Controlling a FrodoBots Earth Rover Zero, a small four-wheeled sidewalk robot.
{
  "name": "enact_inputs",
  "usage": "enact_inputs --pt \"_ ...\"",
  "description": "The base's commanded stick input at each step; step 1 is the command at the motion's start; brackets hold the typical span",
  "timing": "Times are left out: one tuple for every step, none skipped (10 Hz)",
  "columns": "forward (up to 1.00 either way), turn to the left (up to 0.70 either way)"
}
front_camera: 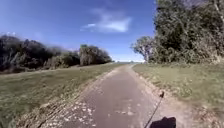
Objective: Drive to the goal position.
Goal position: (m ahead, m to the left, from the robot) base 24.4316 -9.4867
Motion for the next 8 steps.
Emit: enact_inputs --pt "0.5 -0.5" --pt "0.5 -0.5" --pt "0.5 -0.31" --pt "0.5 0.0" --pt "0.5 0.0" --pt "0.5 0.0" --pt "0.5 0.0" --pt "0.5 0.0"
